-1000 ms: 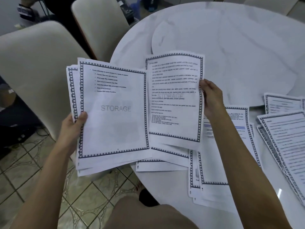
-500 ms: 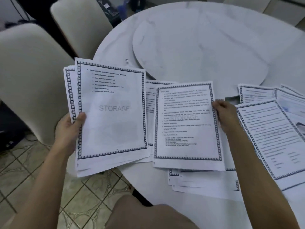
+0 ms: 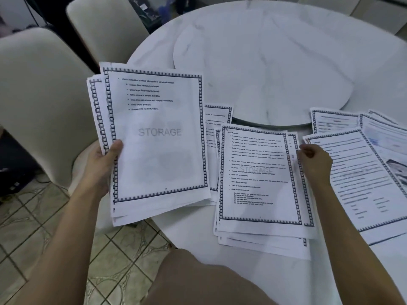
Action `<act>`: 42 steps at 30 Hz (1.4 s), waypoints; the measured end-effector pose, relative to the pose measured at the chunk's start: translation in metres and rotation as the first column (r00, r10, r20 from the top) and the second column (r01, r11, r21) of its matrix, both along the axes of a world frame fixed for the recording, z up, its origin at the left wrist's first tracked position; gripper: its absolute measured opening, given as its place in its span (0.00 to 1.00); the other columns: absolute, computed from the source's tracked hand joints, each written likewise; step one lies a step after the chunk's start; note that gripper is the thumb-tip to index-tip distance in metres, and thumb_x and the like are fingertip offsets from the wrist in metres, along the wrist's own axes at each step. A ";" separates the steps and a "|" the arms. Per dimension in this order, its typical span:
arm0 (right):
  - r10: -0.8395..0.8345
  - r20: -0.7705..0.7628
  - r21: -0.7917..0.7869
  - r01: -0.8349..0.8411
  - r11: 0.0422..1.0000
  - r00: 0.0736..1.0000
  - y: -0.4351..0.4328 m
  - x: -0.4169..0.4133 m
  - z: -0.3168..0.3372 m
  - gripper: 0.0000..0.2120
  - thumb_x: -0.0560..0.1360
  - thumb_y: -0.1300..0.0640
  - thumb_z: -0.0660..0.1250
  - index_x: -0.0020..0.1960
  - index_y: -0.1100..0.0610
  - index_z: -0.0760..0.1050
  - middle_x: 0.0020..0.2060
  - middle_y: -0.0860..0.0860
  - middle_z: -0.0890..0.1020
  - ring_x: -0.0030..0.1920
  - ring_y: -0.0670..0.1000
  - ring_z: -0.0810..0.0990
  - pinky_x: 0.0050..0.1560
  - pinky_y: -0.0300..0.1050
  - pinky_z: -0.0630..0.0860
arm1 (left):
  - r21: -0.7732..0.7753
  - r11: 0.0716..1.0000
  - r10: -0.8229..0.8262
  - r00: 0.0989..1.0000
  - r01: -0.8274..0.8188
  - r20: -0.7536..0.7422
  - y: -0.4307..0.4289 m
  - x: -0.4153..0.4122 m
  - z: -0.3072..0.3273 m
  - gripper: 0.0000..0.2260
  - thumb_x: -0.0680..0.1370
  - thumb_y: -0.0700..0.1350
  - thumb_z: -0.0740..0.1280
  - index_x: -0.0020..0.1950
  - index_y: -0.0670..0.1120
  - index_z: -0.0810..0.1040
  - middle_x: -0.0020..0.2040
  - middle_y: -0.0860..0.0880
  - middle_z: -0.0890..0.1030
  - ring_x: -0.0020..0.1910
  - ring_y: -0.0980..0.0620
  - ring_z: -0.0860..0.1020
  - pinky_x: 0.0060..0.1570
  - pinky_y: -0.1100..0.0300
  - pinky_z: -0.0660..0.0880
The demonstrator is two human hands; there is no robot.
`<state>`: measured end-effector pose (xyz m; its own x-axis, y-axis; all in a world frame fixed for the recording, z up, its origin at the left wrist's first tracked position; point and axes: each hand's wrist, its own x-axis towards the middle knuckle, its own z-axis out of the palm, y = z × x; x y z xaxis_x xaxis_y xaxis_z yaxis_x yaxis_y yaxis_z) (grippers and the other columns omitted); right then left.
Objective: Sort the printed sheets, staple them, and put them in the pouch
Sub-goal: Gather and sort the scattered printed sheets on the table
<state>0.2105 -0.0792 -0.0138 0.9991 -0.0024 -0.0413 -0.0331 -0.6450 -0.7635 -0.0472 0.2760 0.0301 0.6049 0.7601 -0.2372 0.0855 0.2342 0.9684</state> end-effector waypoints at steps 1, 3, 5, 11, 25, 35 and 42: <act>0.046 -0.009 0.052 -0.045 0.998 0.999 0.005 -0.002 0.003 0.12 0.74 0.61 0.66 0.57 0.62 0.78 0.50 0.57 0.81 0.49 0.51 0.78 0.49 0.36 0.70 | -0.007 1.000 -0.006 1.000 0.006 0.008 0.000 0.001 0.000 0.06 0.79 0.43 0.60 0.46 0.52 0.75 0.33 0.59 0.84 0.32 0.60 0.82 0.30 0.65 0.79; 0.189 -0.076 0.200 -0.171 0.965 0.979 0.019 -0.009 0.011 0.14 0.74 0.58 0.67 0.59 0.59 0.76 0.51 0.53 0.80 0.47 0.47 0.78 0.49 0.35 0.72 | -0.018 1.000 -0.017 0.999 0.018 0.029 -0.002 0.002 0.000 0.06 0.79 0.43 0.60 0.46 0.52 0.75 0.34 0.58 0.84 0.33 0.60 0.82 0.31 0.64 0.79; 0.338 -0.161 0.333 -0.272 0.903 0.927 0.038 -0.021 0.019 0.16 0.75 0.55 0.65 0.61 0.58 0.75 0.51 0.49 0.80 0.47 0.45 0.78 0.46 0.36 0.72 | -0.029 0.999 -0.032 0.999 0.033 0.043 -0.004 0.003 -0.001 0.07 0.79 0.43 0.60 0.46 0.51 0.77 0.36 0.57 0.84 0.34 0.59 0.82 0.32 0.63 0.80; 0.700 -0.186 0.557 -0.513 0.653 0.689 0.096 -0.062 0.036 0.11 0.75 0.53 0.63 0.56 0.51 0.75 0.48 0.47 0.82 0.46 0.44 0.81 0.44 0.37 0.75 | -0.046 0.995 -0.083 0.996 0.085 0.042 -0.006 0.011 0.001 0.16 0.79 0.41 0.60 0.38 0.54 0.83 0.35 0.57 0.84 0.34 0.59 0.82 0.32 0.63 0.80; 0.598 -0.170 0.575 -0.415 0.706 0.783 0.108 -0.067 0.035 0.05 0.73 0.63 0.68 0.40 0.56 0.75 0.30 0.46 0.78 0.34 0.46 0.75 0.36 0.38 0.74 | -0.073 0.978 -0.192 0.981 0.193 0.026 -0.015 0.034 -0.012 0.08 0.78 0.48 0.59 0.53 0.50 0.76 0.40 0.55 0.85 0.38 0.56 0.83 0.34 0.62 0.79; 0.165 -0.206 0.406 -0.070 0.911 0.964 0.019 -0.038 0.013 0.03 0.73 0.64 0.68 0.46 0.58 0.78 0.35 0.51 0.79 0.34 0.49 0.74 0.31 0.33 0.74 | -0.030 0.961 -0.276 0.958 0.274 -0.084 -0.030 0.043 -0.014 0.09 0.80 0.48 0.57 0.51 0.51 0.76 0.52 0.46 0.81 0.55 0.43 0.79 0.56 0.48 0.76; -0.003 -0.162 0.134 0.025 0.991 0.987 -0.038 -0.036 -0.019 0.07 0.73 0.62 0.68 0.51 0.61 0.78 0.35 0.48 0.78 0.32 0.49 0.74 0.31 0.32 0.73 | -0.033 0.966 -0.259 0.961 0.257 -0.097 -0.028 0.039 -0.015 0.08 0.80 0.48 0.58 0.52 0.51 0.77 0.59 0.40 0.78 0.59 0.41 0.77 0.62 0.41 0.71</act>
